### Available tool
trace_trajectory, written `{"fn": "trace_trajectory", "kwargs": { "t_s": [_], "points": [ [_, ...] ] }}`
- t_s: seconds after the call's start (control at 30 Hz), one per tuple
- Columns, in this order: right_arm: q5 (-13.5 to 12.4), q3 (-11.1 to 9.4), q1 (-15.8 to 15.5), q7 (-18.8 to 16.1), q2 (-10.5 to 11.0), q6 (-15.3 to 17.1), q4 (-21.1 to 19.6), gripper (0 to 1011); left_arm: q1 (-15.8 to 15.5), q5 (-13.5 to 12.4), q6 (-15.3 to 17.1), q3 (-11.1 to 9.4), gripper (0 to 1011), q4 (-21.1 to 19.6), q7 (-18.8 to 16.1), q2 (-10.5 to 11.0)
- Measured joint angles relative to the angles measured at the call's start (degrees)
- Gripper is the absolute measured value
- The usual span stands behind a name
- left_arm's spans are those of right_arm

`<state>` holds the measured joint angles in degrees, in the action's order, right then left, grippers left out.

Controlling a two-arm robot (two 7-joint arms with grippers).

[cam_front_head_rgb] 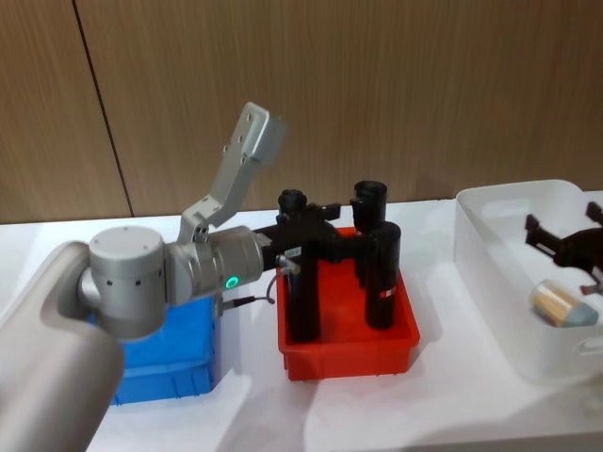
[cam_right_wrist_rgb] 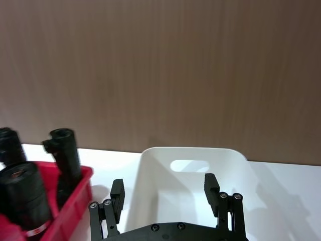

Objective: Pick the cotton swabs from the blue box and place them into the white box.

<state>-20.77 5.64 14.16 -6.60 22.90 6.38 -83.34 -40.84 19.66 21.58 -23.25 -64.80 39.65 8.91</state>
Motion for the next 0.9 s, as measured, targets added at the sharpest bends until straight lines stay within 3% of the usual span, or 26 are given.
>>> {"fn": "trace_trajectory", "kwargs": {
  "t_s": [0.9],
  "points": [
    [3.93,6.68,-13.69,2.56,-3.26,-4.10,-16.37,1002,14.72,-4.43,-11.19,-1.51,1003,-15.28,-21.02,7.05]
  ]
}}
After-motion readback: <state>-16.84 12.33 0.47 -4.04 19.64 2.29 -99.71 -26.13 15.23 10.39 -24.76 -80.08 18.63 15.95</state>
